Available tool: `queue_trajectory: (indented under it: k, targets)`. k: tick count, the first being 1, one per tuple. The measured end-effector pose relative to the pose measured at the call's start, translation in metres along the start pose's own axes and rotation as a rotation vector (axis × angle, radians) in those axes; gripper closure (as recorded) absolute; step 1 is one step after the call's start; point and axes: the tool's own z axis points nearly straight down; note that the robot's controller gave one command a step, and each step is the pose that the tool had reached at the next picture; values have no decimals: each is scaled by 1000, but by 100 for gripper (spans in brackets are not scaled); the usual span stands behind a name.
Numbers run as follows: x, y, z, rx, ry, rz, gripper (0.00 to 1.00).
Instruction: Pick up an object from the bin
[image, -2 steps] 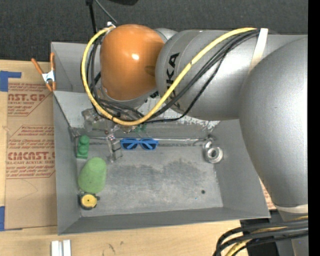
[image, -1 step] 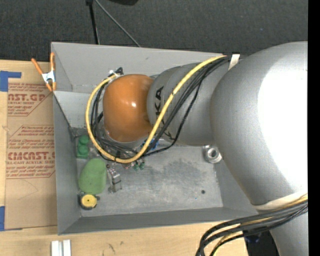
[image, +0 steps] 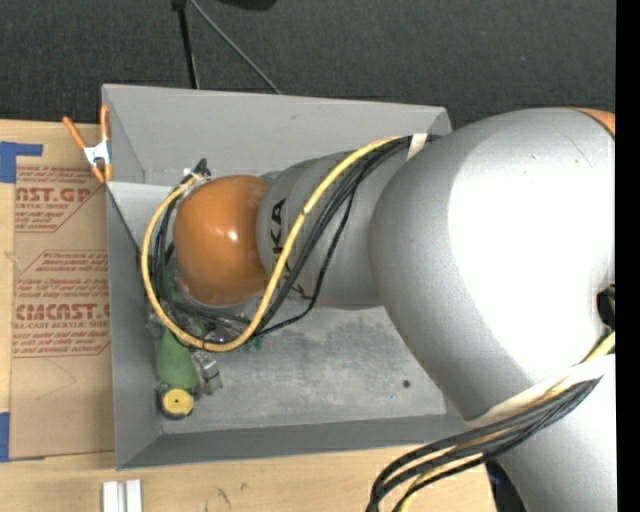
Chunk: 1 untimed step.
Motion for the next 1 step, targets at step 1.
queue_trajectory:
  k: [1]
  targets:
    - [0, -1, -1, 0, 0, 2, 100]
